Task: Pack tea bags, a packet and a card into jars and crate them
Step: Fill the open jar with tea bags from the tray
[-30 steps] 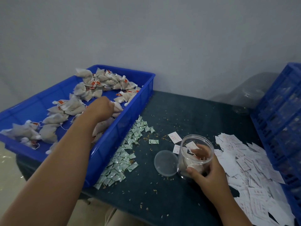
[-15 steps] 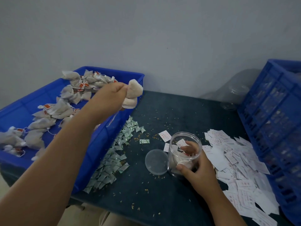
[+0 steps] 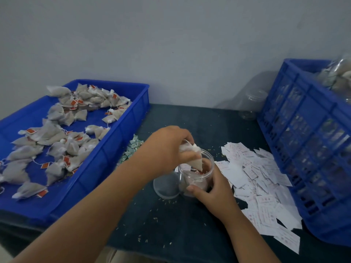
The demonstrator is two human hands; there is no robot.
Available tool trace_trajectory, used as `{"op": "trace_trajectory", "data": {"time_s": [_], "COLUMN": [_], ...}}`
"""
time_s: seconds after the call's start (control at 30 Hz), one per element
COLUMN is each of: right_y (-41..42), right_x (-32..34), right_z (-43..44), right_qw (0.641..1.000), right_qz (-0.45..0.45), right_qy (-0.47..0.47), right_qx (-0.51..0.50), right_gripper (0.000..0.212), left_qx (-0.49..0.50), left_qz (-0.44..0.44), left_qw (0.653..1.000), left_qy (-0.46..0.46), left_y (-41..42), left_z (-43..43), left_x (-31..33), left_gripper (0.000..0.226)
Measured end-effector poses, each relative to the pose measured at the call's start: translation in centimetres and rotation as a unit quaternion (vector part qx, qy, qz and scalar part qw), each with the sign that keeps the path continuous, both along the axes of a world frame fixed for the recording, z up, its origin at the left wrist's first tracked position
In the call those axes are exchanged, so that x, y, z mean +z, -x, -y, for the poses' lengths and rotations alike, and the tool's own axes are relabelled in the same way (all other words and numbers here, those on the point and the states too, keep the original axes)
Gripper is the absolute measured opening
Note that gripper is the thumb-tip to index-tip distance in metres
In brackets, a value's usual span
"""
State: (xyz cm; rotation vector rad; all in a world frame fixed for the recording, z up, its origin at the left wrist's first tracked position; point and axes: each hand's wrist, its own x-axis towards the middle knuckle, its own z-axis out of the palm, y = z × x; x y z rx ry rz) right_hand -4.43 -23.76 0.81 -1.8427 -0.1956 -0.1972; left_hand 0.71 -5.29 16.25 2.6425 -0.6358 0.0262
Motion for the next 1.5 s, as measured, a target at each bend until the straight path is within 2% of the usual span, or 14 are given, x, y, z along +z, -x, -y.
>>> {"op": "trace_trajectory", "data": {"time_s": [0.17, 0.3, 0.4, 0.53, 0.63, 0.73, 0.8, 0.87, 0.93, 1.0, 1.17, 1.23, 1.3, 1.5], "right_y": [0.1, 0.0, -0.1, 0.0, 0.0, 0.0, -0.1, -0.1, -0.2, -0.1, 0.0, 0.0, 0.0, 0.1], "right_x": [-0.4, -0.4, -0.2, 0.1, 0.1, 0.2, -0.1, -0.5, -0.6, -0.5, -0.3, -0.2, -0.2, 0.0], "right_z": [0.1, 0.0, 0.0, -0.1, 0.0, 0.0, 0.0, 0.0, 0.1, 0.1, 0.0, 0.0, 0.0, 0.1], "right_qw": [1.000, 1.000, 1.000, 1.000, 1.000, 1.000, 1.000, 1.000, 1.000, 1.000, 1.000, 1.000, 1.000, 1.000], "right_qz": [-0.008, -0.008, -0.005, -0.002, 0.006, 0.008, 0.002, -0.004, -0.006, -0.008, -0.007, -0.007, -0.003, -0.008], "right_qy": [-0.004, -0.002, 0.000, -0.009, -0.013, -0.016, -0.019, -0.020, -0.018, -0.018, -0.012, -0.013, -0.011, -0.021], "right_qx": [-0.002, -0.009, -0.006, -0.007, -0.001, -0.005, -0.006, -0.009, -0.012, -0.018, -0.014, -0.009, -0.007, -0.008], "right_gripper": [0.082, 0.084, 0.081, 0.072, 0.073, 0.071, 0.076, 0.083, 0.085, 0.086, 0.083, 0.083, 0.082, 0.082], "left_qx": [-0.062, -0.033, -0.048, -0.098, -0.116, -0.051, 0.024, 0.061, 0.061, 0.044, 0.042, 0.080, 0.098, 0.136], "left_qz": [-0.055, -0.041, -0.040, -0.077, -0.011, 0.073, 0.000, -0.177, -0.343, -0.410, -0.273, -0.196, -0.166, -0.128], "left_qw": [0.997, 0.987, 0.978, 0.986, 0.993, 0.991, 0.989, 0.971, 0.910, 0.863, 0.943, 0.966, 0.966, 0.961], "left_qy": [-0.002, 0.149, 0.200, 0.114, 0.031, 0.098, 0.146, 0.147, 0.227, 0.291, 0.185, 0.151, 0.174, 0.205], "left_y": [0.1, 0.2, 0.4, 0.6, 0.7, 0.5, 0.2, 0.3, 1.1, 1.9, 3.3, 3.5, 3.7, 3.2], "left_z": [-1.2, -1.8, -1.6, -1.3, -1.0, -1.0, -1.6, -2.2, -2.5, -2.7, -4.0, -3.5, -3.0, -3.2], "left_x": [0.5, 0.6, 0.6, -0.4, -1.7, -2.5, -2.8, -3.2, -3.6, -3.7, -4.1, -4.5, -4.7, -4.4], "left_gripper": [0.043, 0.036, 0.044, 0.045, 0.030, 0.030, 0.031, 0.034, 0.030, 0.024, 0.036, 0.024, 0.012, 0.015]}}
